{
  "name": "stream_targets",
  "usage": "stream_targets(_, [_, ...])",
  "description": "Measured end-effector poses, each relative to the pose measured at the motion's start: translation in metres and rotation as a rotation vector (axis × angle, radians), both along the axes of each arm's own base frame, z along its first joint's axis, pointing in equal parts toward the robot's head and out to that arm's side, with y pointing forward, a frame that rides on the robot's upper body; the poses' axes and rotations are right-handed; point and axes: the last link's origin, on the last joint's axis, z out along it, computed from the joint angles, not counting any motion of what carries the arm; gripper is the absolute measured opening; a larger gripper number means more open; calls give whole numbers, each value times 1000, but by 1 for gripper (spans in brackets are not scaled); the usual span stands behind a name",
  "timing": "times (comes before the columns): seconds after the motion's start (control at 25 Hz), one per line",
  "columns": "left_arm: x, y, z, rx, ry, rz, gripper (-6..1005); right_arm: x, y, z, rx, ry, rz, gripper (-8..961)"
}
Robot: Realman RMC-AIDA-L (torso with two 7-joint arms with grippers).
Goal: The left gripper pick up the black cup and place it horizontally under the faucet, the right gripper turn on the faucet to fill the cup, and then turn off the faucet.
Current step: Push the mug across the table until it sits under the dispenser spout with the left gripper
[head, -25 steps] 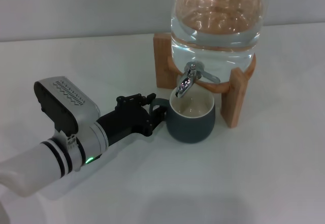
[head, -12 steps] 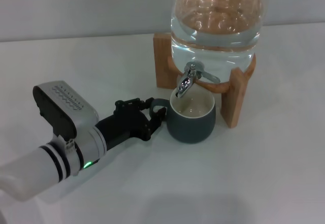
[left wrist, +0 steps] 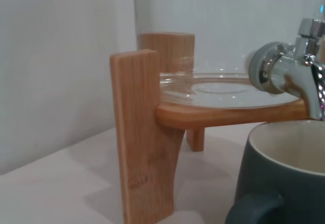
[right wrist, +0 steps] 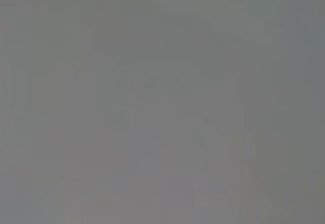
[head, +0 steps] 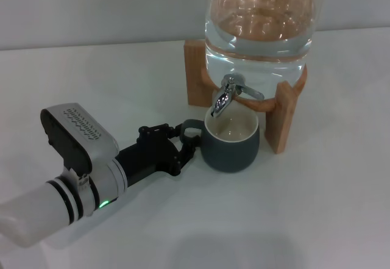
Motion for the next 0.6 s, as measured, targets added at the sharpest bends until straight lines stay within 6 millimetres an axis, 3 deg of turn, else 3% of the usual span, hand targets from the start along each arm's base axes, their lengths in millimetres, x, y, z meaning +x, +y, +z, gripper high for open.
stream_targets(0.6, [-5, -4, 4, 22, -9, -13, 372, 2, 0, 0, -4, 4, -16, 841])
